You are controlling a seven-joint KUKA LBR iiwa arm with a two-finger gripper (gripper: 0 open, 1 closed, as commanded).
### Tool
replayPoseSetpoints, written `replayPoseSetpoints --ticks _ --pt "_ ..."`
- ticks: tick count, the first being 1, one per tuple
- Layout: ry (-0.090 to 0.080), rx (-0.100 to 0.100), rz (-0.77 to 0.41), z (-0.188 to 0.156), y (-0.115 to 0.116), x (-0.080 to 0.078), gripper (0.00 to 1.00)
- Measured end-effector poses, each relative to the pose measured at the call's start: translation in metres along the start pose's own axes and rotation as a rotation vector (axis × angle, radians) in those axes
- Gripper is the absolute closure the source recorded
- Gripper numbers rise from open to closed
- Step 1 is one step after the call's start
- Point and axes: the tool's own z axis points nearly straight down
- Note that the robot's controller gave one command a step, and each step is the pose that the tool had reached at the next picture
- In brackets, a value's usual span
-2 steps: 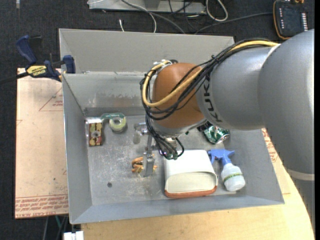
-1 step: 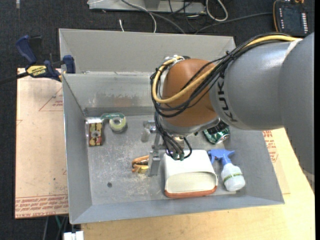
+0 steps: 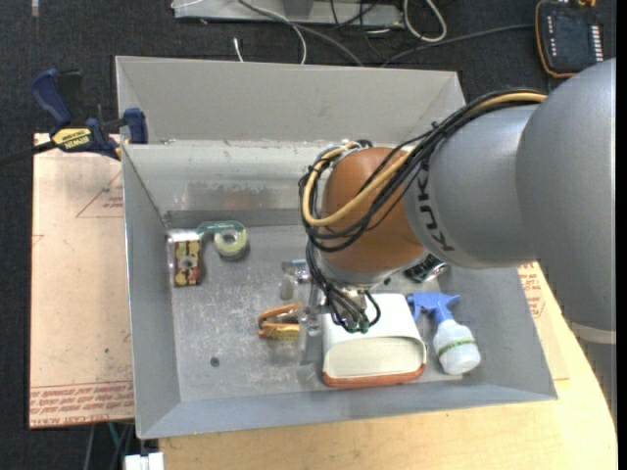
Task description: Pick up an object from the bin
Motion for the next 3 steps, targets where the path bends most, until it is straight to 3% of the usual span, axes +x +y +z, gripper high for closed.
replayPoseSetpoints --ticks 1,2,3 --pt "-0.020 -0.006 -0.110 0.029 0.009 -0.016 0.00" --pt "-0.009 -0.005 0.143 0.027 0.003 -0.002 1.00" --pt "-0.009 -0.005 0.143 0.027 0.003 -0.002 1.00"
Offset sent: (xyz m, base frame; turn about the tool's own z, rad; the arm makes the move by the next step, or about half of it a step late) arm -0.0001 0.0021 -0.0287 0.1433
